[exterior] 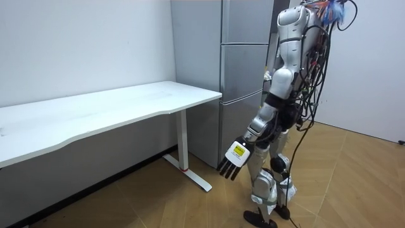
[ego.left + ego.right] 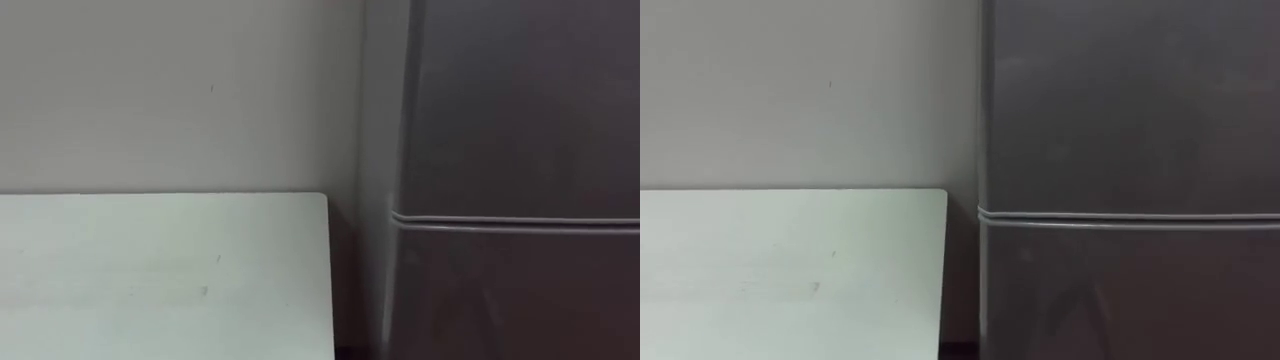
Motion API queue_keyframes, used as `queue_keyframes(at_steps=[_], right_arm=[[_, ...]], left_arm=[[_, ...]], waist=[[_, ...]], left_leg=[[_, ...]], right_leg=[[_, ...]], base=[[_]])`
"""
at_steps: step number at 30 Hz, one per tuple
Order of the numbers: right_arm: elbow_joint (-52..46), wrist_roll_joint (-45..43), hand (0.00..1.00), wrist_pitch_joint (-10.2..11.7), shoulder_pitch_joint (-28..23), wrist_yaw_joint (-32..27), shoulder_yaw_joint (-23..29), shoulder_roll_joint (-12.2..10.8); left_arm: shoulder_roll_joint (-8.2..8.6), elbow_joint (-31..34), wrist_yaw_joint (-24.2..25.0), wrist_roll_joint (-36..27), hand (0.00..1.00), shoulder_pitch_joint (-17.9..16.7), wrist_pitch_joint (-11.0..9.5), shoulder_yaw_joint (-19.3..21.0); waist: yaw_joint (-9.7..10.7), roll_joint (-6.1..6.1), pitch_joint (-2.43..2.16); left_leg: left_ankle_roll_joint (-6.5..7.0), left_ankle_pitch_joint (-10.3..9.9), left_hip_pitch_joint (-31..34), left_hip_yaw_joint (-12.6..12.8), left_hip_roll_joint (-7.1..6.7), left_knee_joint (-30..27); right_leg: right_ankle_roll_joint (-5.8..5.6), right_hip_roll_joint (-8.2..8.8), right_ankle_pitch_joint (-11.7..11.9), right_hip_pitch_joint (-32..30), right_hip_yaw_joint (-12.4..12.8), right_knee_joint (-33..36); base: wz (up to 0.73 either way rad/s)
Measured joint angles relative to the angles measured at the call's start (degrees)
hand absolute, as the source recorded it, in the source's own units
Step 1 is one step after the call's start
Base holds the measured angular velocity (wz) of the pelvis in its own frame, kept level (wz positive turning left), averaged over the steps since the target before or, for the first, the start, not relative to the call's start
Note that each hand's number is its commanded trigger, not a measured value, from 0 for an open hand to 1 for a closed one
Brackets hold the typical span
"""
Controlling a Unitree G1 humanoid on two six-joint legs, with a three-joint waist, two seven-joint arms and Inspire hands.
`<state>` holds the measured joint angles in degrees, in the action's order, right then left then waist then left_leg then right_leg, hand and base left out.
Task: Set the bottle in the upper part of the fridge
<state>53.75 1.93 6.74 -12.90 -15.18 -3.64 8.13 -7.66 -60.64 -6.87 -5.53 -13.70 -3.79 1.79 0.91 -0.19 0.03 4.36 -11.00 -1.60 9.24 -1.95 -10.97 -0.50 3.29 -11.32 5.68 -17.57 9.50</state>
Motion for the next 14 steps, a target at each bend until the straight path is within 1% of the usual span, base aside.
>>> queue_keyframes(at_steps=[4, 6, 9, 11, 14], right_arm=[[1.75, 0.12, 0.0, -0.36, 1.79, 5.12, -1.92, -0.05], [3.15, 0.55, 0.0, -0.52, 2.67, 7.35, -2.02, -0.08], [6.78, 5.36, 0.0, -0.73, 4.15, 10.65, -2.92, -0.09], [7.26, 8.48, 0.0, -1.43, 3.99, 12.86, -3.1, -0.09], [8.41, 11.77, 0.0, -1.54, 3.73, 16.16, -3.06, -0.09]], left_arm=[[0.11, -0.02, 0.18, 0.09, 0.0, 0.99, -0.52, -2.08], [0.14, 0.0, 0.3, 0.16, 0.0, 1.07, -0.67, -2.13], [0.13, 0.0, 0.32, -0.59, 0.0, 1.29, -1.09, -2.8], [0.14, -0.01, 0.32, -0.59, 0.0, 1.32, -1.09, -3.19], [0.16, 0.0, 0.31, -0.38, 0.0, 1.31, -1.19, -3.05]], waist=[[0.04, -0.18, 0.01], [-0.05, -0.13, 0.0], [0.1, -0.12, 0.0], [0.23, -0.1, -0.02], [0.23, -0.13, -0.01]], left_leg=[[0.0, 0.0, 0.06, 0.08, -0.05, 0.14], [0.03, -0.02, 0.1, 0.09, -0.08, 0.12], [0.03, -0.02, 0.17, -0.09, -0.14, 0.15], [0.03, -0.02, 0.24, -0.27, -0.21, 0.16], [0.03, -0.02, 0.25, -0.31, -0.25, 0.25]], right_leg=[[-0.02, 0.01, 0.01, 0.31, 0.0, 0.1], [-0.03, 0.04, 0.02, 0.3, -0.04, 0.15], [-0.07, 0.03, 0.0, 0.31, -0.08, 0.03], [-0.11, 0.03, -0.03, 0.31, -0.08, 0.03], [-0.12, -0.19, -0.04, 0.34, 0.15, -0.08]], base=[[0.0], [0.0], [0.02], [0.05], [0.0]])
